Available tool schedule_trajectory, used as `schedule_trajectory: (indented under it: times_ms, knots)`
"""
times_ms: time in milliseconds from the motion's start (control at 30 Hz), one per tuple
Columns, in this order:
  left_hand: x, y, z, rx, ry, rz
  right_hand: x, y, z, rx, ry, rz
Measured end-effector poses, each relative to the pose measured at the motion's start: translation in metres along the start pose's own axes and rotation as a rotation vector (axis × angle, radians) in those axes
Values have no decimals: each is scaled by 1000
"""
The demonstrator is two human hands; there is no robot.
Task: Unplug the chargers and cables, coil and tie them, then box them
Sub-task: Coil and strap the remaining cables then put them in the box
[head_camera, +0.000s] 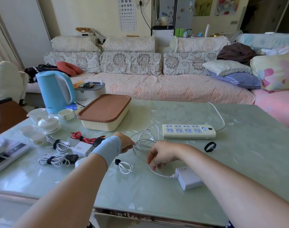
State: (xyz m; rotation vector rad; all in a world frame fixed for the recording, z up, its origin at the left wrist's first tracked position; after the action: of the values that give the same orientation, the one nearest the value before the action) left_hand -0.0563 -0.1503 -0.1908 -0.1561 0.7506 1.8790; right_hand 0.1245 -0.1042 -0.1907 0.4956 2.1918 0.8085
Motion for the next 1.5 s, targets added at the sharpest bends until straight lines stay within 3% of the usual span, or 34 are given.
schedule_trajectory:
  times_ms: [67, 133, 200, 267, 400, 567, 767, 833, 933, 1033, 1133, 1200, 1267, 1367, 1433, 1500]
  knots:
    - [2, 1, 2, 2, 12, -54, 0, 4, -1, -11, 9, 120]
    - [-4, 2, 10, -34, -29, -77, 1, 17, 0, -65, 14, 426]
    - [-11, 6, 23, -139, -138, -48, 2, 30, 4, -80, 43, 699]
    - [-19, 7, 34, -295, -265, -6, 3, 38, 8, 17, 121, 814]
    - [-42, 7, 42, -437, -410, -34, -4, 45, -1, 138, 320, 784]
    - [-55, 15, 47, -596, -454, -40, -14, 50, -11, 495, 298, 536]
    - [-68, 17, 49, -600, -429, -25, -32, 68, 6, 426, 252, 528]
    - [-65, 19, 46, -590, -382, 24, -35, 74, 17, 363, 178, 604]
    - [-61, 22, 42, -561, -289, 150, -45, 85, 32, 419, 88, 932]
    - [-60, 24, 39, -512, -242, 200, -52, 94, 43, 805, 96, 1065]
    - [-58, 24, 38, -437, -284, 213, -60, 100, 41, 1186, 266, 1057]
    - [-55, 24, 36, -363, -299, 272, -63, 104, 40, 1312, 389, 1069]
    - [-54, 22, 35, -310, -269, 293, -60, 108, 43, 1261, 427, 1148]
    - [-49, 18, 35, -219, -187, 298, -59, 110, 44, 918, 418, 1244]
    - [-43, 18, 33, -57, -184, 323, -61, 105, 38, 649, 388, 1211]
    - [-37, 19, 30, 221, -244, 357, -62, 97, 29, 536, 365, 1078]
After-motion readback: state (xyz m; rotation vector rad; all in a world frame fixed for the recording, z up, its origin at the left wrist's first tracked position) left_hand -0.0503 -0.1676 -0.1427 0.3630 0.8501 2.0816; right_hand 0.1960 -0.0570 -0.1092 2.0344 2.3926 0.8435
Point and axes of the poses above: each hand's wrist, its own x-axis towards the middle knuckle, its own y-axis out of the back of the hand, z = x × y, the point moved 2 cm from there along x, towards the middle knuckle, and after that the axes turned 7 degrees about -y, right-handed, at the moved point
